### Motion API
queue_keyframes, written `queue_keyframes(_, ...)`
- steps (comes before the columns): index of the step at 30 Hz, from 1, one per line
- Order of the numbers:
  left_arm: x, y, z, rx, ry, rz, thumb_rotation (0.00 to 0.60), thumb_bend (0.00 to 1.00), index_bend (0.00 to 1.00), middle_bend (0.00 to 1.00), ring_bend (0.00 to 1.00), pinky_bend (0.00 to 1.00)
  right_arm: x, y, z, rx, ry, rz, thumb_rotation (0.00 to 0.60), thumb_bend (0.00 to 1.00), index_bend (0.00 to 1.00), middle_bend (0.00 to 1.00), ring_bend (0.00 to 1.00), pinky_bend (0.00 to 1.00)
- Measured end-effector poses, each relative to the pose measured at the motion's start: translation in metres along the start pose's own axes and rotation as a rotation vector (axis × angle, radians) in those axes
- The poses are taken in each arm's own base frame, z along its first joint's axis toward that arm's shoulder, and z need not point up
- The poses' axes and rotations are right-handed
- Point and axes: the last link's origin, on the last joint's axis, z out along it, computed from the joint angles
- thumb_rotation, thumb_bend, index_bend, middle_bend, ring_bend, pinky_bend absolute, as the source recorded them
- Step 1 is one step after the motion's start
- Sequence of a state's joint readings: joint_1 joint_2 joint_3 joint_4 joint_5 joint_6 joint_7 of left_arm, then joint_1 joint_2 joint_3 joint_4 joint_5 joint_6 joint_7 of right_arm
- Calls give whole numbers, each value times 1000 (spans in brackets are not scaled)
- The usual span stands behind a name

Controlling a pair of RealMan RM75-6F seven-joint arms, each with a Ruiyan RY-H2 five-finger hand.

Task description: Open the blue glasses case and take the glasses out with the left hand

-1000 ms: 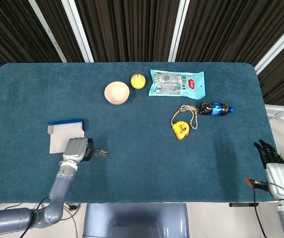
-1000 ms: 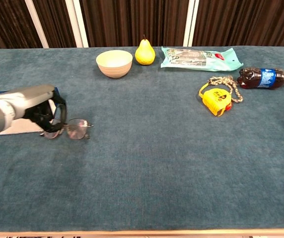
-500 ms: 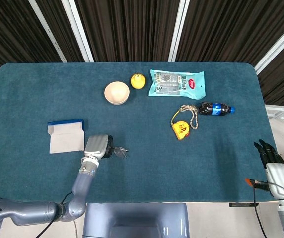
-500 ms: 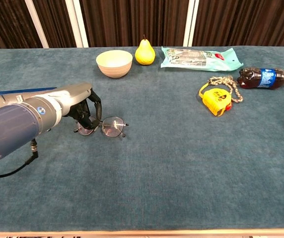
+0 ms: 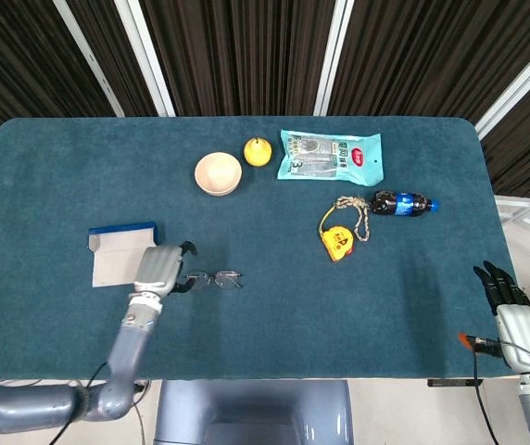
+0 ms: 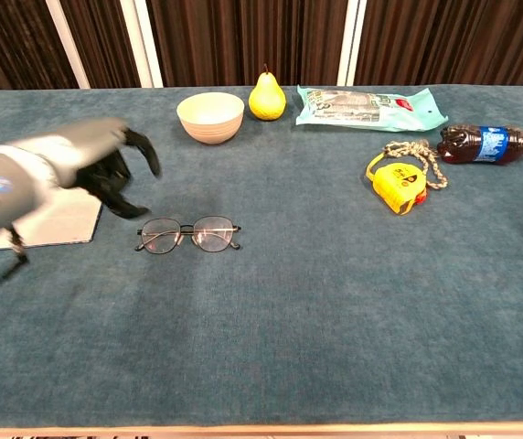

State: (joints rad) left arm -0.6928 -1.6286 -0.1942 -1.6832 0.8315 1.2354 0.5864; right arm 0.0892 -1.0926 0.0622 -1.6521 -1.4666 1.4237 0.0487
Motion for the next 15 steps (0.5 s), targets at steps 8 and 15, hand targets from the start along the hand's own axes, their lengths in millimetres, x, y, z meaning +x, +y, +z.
queue_keyframes(8, 40, -89, -76, -1, 136, 164, 600, 157, 1, 0, 0, 110, -1, -1, 0, 6, 5, -20, 600, 170, 0, 0, 0, 196)
queue_keyframes(15, 54, -154, -150, 114, 208, 281, 600, 140, 0, 0, 0, 52, -2, -1, 0, 7, 10, -37, 600, 162, 0, 0, 0, 196)
